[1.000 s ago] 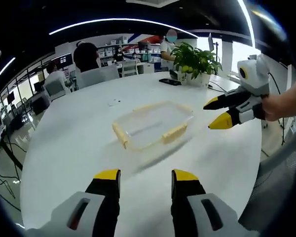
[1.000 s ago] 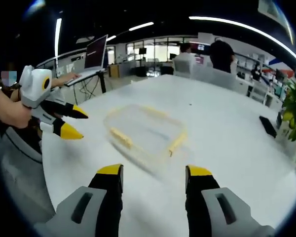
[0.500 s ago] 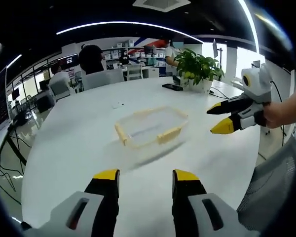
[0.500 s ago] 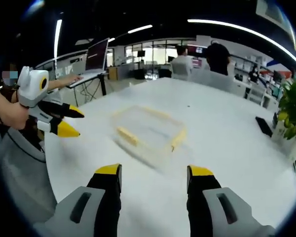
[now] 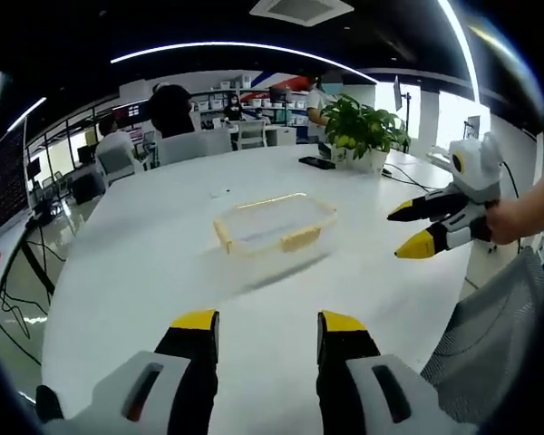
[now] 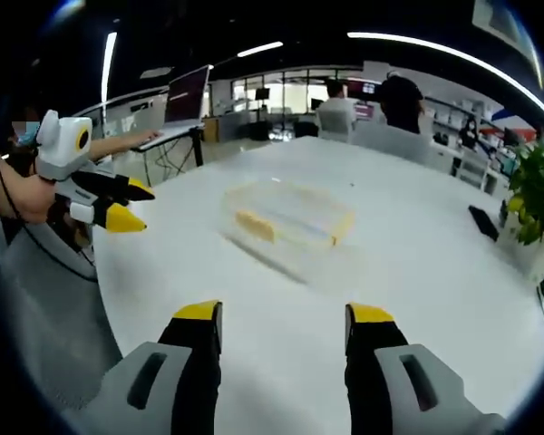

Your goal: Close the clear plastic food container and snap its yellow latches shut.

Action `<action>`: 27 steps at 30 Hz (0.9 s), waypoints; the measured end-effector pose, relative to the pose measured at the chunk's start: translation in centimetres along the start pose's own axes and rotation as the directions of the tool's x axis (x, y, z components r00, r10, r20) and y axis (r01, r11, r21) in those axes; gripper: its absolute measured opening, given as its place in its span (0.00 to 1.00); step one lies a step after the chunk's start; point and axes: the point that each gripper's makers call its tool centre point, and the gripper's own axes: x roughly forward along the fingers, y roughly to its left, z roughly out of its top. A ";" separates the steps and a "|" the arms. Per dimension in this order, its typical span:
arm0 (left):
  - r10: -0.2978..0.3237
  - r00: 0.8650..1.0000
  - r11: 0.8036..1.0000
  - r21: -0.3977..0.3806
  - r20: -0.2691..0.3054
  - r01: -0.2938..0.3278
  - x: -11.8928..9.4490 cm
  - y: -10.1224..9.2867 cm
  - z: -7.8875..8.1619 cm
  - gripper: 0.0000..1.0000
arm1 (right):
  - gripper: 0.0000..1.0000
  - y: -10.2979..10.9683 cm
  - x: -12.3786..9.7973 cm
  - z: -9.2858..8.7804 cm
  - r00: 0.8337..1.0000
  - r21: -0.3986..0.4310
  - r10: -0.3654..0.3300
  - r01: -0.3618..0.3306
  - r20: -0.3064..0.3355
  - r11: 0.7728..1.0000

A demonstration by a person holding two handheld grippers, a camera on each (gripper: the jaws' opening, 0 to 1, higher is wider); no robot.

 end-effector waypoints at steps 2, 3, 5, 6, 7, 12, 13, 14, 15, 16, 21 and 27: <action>0.004 1.000 1.000 -0.002 0.008 -0.004 -0.3 -0.1 0.0 0.37 | 0.52 -0.1 -0.4 0.1 1.000 0.004 -0.009 0.009 0.005 1.000; 0.006 1.000 1.000 -0.002 0.013 -0.006 -0.5 -0.2 0.0 0.37 | 0.52 -0.1 -0.6 0.2 1.000 0.010 -0.014 0.014 0.012 1.000; 0.005 1.000 1.000 -0.009 0.020 -0.005 -0.8 -0.3 -0.1 0.37 | 0.52 -0.3 -0.9 0.4 0.999 0.014 -0.031 0.030 0.025 0.999; 0.006 1.000 1.000 -0.017 0.027 -0.005 -1.0 -0.4 -0.2 0.37 | 0.52 -0.3 -1.2 0.7 0.998 0.021 -0.042 0.042 0.038 0.999; 0.004 0.999 1.000 -0.025 0.032 -0.004 -1.2 -0.6 -0.3 0.37 | 0.53 -0.3 -1.3 0.9 0.998 0.024 -0.049 0.048 0.046 0.999; 0.008 0.998 0.999 -0.041 0.061 -0.006 -2.1 -1.1 -0.7 0.37 | 0.53 -0.2 -1.9 1.2 0.995 0.045 -0.065 0.062 0.071 0.997; 0.010 0.998 0.999 -0.048 0.065 -0.007 -2.3 -1.0 -0.8 0.37 | 0.53 -0.2 -2.0 1.2 0.995 0.050 -0.072 0.069 0.074 0.996; 0.014 0.998 0.999 -0.048 0.065 -0.011 -2.4 -1.0 -0.9 0.37 | 0.54 -0.2 -2.1 1.2 0.994 0.055 -0.077 0.073 0.078 0.996; 0.021 0.998 0.999 -0.046 0.056 -0.018 -2.5 -0.9 -1.2 0.37 | 0.54 -0.2 -2.1 1.2 0.993 0.058 -0.081 0.077 0.081 0.995; 0.024 0.998 0.999 -0.047 0.054 -0.021 -2.6 -0.8 -1.4 0.37 | 0.55 -0.2 -2.2 1.2 0.993 0.060 -0.085 0.080 0.082 0.995; 0.049 0.996 0.997 -0.063 0.080 -0.044 -3.0 -0.3 -0.9 0.38 | 0.58 0.2 -2.4 1.0 0.992 0.067 -0.088 0.082 0.088 0.994; 0.042 0.996 0.998 -0.048 0.075 -0.039 -2.9 -0.6 -1.0 0.38 | 0.60 0.2 -2.4 1.0 0.992 0.064 -0.089 0.083 0.092 0.995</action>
